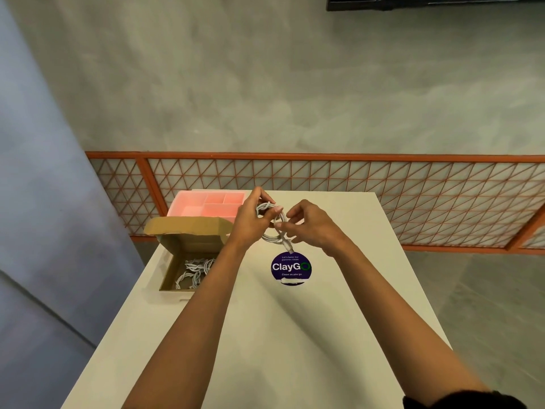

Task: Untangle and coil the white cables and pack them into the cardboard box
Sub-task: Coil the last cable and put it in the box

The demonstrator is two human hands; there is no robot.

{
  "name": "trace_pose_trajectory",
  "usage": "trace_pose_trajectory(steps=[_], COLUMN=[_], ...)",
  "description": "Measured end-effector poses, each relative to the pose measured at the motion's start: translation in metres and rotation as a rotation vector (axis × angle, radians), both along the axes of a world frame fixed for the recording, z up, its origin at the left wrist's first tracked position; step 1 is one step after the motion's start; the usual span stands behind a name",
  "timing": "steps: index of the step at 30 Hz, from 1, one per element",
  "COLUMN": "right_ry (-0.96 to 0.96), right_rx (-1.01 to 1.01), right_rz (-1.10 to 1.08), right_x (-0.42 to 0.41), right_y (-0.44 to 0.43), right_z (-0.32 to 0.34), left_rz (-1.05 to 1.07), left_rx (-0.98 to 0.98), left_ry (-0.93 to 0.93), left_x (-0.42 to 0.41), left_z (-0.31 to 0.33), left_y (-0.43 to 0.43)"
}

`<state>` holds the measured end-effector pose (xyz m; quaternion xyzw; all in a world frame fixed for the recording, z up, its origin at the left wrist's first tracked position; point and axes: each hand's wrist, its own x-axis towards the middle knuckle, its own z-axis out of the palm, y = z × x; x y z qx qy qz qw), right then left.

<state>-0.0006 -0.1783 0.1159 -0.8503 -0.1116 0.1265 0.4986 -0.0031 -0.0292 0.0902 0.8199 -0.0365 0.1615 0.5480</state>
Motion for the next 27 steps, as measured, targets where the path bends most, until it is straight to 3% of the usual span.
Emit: trace_pose_trajectory(steps=[4, 16, 22, 27], right_ry=[0.07, -0.162, -0.181, -0.166], right_rx=[-0.072, -0.225, 0.001, 0.215], right_rz=[0.044, 0.151, 0.033, -0.022], right_x=[-0.005, 0.013, 0.017, 0.015], right_y=[0.001, -0.021, -0.031, -0.027], right_z=[0.004, 0.023, 0.006, -0.008], left_rz=[-0.003, -0.122, -0.238, -0.235], left_rx=[0.026, -0.147, -0.371, -0.352], left_ry=[0.014, 0.08, 0.131, 0.133], left_x=[0.0, -0.009, -0.014, -0.013], left_z=[-0.003, -0.001, 0.013, 0.018], left_y=[0.003, 0.012, 0.01, 0.009])
